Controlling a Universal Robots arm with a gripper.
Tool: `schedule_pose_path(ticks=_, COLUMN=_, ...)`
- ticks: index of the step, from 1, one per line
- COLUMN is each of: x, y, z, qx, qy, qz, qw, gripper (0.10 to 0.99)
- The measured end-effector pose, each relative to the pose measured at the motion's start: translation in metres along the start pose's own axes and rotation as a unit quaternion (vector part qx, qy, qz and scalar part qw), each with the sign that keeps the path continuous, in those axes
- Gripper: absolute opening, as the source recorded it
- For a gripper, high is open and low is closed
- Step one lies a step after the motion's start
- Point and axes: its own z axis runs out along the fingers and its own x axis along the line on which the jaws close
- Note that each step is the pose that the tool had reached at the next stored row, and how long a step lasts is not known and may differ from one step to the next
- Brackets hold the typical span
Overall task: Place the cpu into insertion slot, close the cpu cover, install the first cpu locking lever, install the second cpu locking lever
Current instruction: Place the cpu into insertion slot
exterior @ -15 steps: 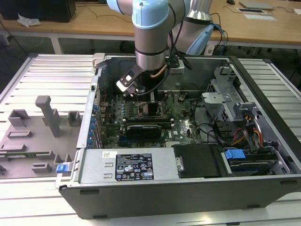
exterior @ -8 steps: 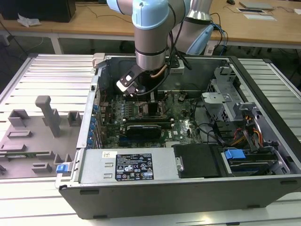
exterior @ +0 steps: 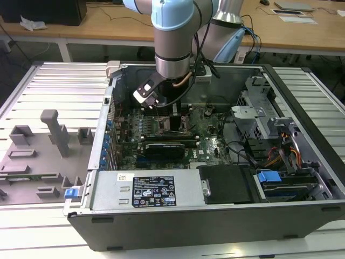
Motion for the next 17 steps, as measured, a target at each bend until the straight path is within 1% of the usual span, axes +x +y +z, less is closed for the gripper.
schedule_pose_path(ticks=1, x=0.0001, y=0.0003, z=-0.0041, qx=0.0, qy=0.0001, qz=0.0, qw=1.0, gripper=0.616)
schedule_pose_path(ticks=3, x=0.0002, y=0.0006, z=-0.0075, qx=0.0, qy=0.0, qz=0.0, qw=1.0, gripper=0.616)
schedule_pose_path(ticks=8, x=0.0002, y=0.0006, z=-0.0076, qx=0.0, qy=0.0, qz=0.0, qw=1.0, gripper=0.616)
schedule_pose_path(ticks=9, x=0.0002, y=0.0006, z=-0.0076, qx=0.0, qy=0.0, qz=0.0, qw=1.0, gripper=0.596)
schedule_pose_path(ticks=10, x=0.0002, y=0.0007, z=-0.0076, qx=0.0, qy=0.0, qz=0.0, qw=1.0, gripper=0.596)
schedule_pose_path(ticks=12, x=0.0002, y=0.0007, z=-0.0076, qx=0.0, qy=-0.0001, qz=0.0, qw=1.0, gripper=0.471)
schedule_pose_path(ticks=13, x=0.0002, y=0.0007, z=-0.0076, qx=0.0, qy=-0.0001, qz=0.0, qw=1.0, gripper=0.471)
schedule_pose_path(ticks=15, x=0.0002, y=0.0007, z=-0.0076, qx=0.0, qy=-0.0001, qz=0.0, qw=1.0, gripper=0.349)
schedule_pose_path(ticks=16, x=0.0002, y=0.0007, z=-0.0076, qx=0.0, qy=-0.0001, qz=0.0, qw=1.0, gripper=0.349)
schedule_pose_path(ticks=17, x=0.0002, y=0.0006, z=-0.0077, qx=0.0, qy=-0.0001, qz=0.0, qw=1.0, gripper=0.29)
